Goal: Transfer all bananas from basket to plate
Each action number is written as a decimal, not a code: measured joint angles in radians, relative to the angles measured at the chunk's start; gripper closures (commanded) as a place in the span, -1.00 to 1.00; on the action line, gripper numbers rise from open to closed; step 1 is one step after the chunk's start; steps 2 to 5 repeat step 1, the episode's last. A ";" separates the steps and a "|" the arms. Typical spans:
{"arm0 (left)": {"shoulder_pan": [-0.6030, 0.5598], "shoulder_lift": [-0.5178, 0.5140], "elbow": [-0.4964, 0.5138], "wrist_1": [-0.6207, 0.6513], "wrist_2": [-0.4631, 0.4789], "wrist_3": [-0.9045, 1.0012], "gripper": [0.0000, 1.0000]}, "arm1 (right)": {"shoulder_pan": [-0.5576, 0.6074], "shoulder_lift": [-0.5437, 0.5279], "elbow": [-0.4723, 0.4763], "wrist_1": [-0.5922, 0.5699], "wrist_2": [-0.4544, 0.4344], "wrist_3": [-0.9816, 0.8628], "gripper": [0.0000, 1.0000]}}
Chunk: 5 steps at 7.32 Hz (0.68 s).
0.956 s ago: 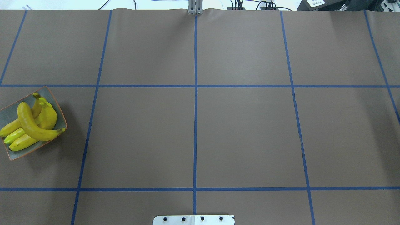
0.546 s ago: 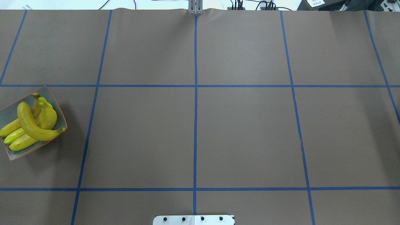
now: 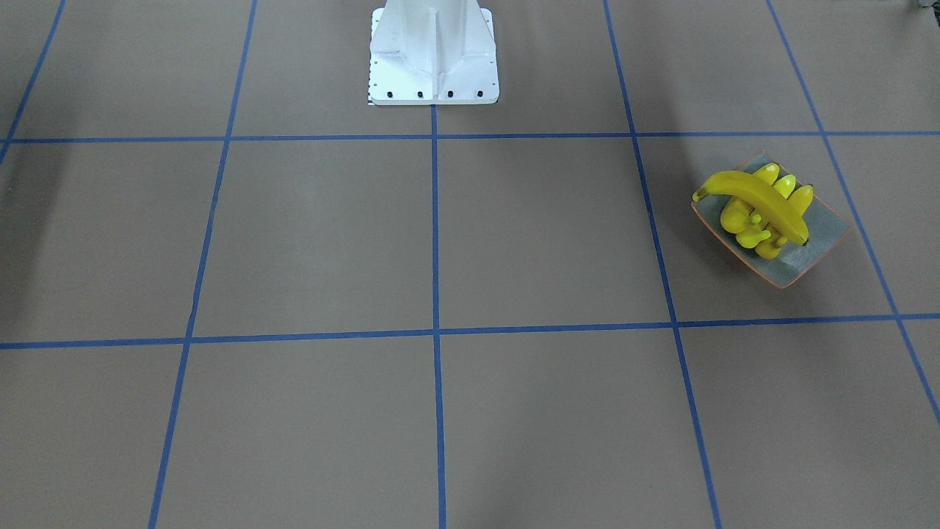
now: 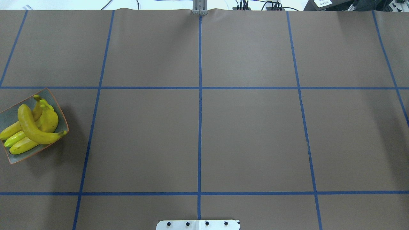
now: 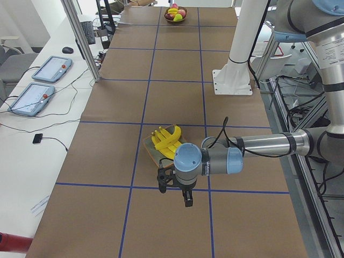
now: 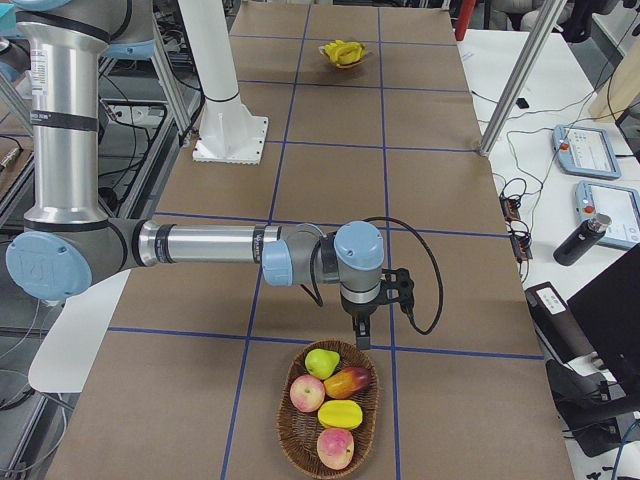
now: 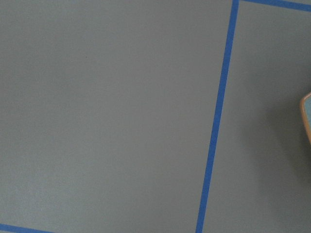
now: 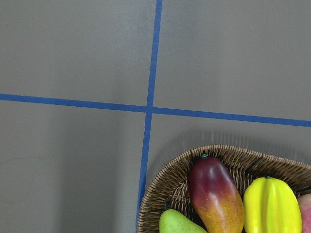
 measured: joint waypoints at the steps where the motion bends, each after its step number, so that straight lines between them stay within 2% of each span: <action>1: 0.001 -0.001 -0.003 -0.002 -0.003 0.000 -1.00 | 0.000 -0.002 -0.001 0.000 0.001 0.000 -1.00; 5: 0.001 -0.001 -0.003 -0.002 -0.003 0.000 -1.00 | 0.000 -0.002 -0.001 0.000 0.001 0.000 -1.00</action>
